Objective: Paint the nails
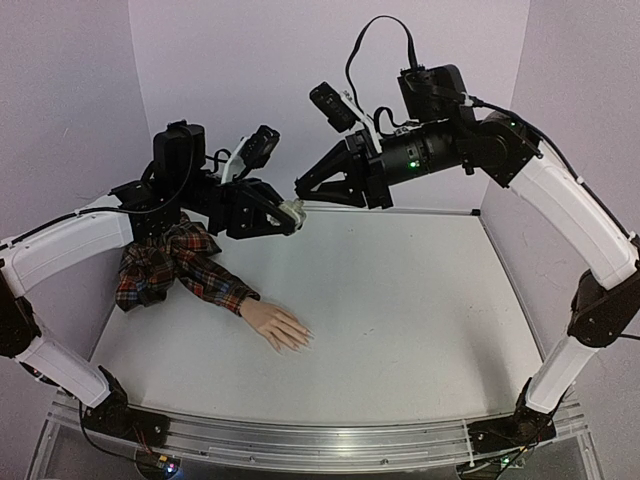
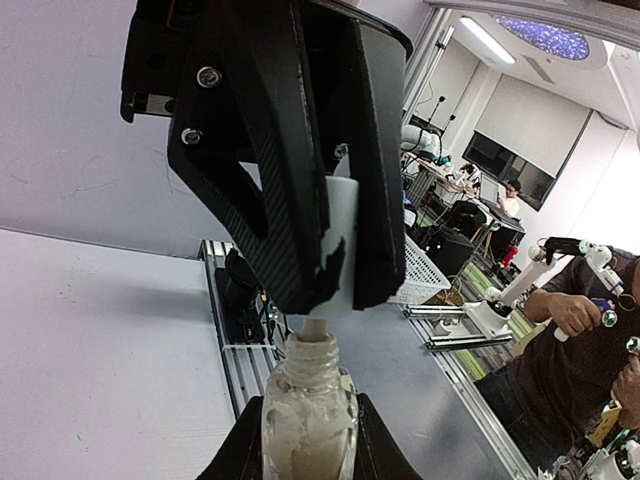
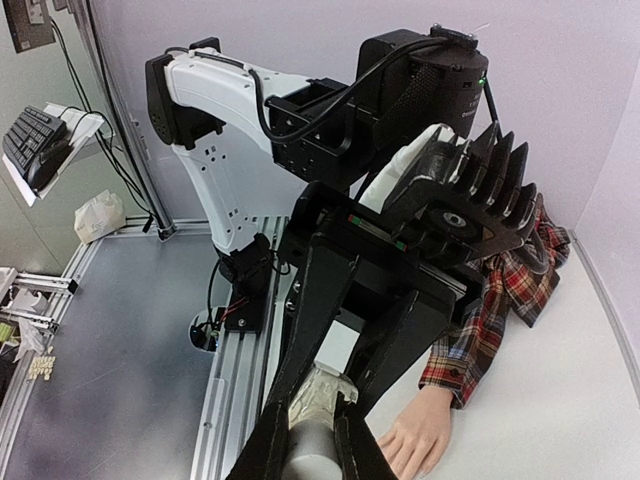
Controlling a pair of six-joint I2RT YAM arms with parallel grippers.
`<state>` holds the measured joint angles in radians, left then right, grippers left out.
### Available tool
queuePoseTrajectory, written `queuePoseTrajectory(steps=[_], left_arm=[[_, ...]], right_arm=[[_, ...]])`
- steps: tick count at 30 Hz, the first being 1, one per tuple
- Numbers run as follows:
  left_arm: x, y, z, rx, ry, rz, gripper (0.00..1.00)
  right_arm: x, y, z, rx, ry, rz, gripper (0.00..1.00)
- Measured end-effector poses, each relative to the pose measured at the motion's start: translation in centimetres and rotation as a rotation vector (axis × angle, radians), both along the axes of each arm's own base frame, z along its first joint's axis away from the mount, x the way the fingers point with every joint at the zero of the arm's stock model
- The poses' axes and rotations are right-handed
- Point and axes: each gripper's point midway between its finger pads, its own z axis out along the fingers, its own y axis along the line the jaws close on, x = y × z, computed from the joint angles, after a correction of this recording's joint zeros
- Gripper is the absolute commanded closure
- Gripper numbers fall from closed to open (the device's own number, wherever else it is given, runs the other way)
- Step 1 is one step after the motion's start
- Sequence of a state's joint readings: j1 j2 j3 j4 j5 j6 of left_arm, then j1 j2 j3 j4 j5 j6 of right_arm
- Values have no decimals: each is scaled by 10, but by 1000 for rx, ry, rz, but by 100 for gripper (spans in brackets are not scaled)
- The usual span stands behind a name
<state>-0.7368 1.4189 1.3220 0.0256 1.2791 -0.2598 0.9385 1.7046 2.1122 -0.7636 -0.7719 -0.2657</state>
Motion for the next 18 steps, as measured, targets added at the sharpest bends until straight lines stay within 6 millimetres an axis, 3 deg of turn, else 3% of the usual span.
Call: queuePoseTrajectory(steps=[18], left_arm=[[1,0,-4,16,13,4,100]], right_arm=[[-2,-8,5,13,0,-5,100]])
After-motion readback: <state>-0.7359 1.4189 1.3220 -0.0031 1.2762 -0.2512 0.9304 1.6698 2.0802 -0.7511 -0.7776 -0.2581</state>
